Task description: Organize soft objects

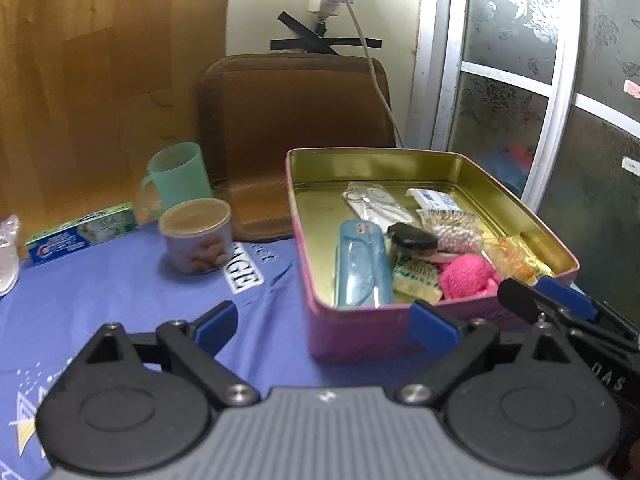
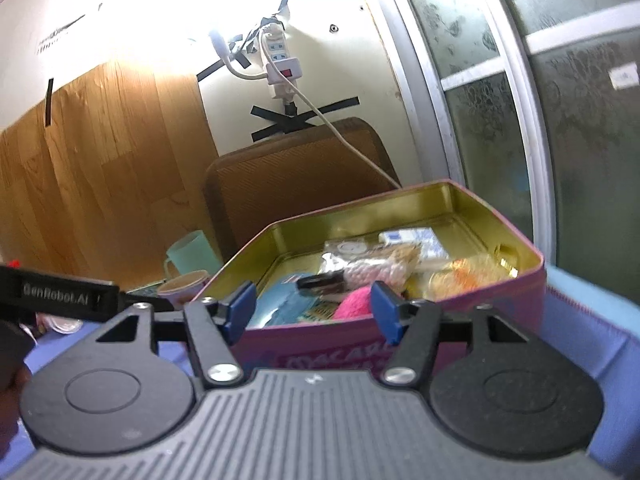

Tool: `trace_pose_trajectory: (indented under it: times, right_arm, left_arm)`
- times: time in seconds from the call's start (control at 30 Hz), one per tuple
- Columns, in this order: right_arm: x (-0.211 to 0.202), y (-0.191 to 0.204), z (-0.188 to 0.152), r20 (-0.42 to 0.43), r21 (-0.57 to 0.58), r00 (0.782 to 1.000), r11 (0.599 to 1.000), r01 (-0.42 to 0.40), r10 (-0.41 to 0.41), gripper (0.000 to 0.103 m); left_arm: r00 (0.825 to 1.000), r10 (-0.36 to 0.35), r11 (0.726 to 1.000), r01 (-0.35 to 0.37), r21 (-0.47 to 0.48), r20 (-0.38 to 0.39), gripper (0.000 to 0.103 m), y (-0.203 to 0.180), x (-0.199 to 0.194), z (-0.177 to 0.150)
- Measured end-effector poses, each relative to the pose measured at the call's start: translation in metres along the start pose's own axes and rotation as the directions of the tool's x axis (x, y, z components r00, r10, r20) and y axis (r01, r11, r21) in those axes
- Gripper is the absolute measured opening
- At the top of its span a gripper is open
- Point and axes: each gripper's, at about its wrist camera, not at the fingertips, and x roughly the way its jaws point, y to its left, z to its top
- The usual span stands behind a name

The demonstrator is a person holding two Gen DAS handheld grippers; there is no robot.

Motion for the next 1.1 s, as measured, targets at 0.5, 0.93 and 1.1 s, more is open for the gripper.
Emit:
trace_pose_trajectory:
  times: [0.5, 0.93, 1.1]
  right_arm:
    - [-0.010, 0.018, -0.005, -0.058, 0.109, 0.998, 0.994, -0.027, 0.034, 0.077]
    - [-0.016, 0.034, -0.003, -0.055, 0.071, 0.997, 0.996, -0.048, 0.052, 0.077]
    - [-0.017, 0.035, -0.002, -0.053, 0.070, 0.997, 0.996, -0.046, 0.050, 0.077]
  left_arm:
    - [0.998, 0.060, 0.998, -0.060, 0.021, -0.022, 0.103, 0.016, -0.025, -0.033]
    - [0.993, 0.114, 0.992, -0.114, 0.055, 0.001, 0.103, 0.017, -0.038, -0.042]
    - [0.990, 0.140, 0.989, -0.141, 0.045, 0.013, 0.103, 0.019, -0.040, -0.042]
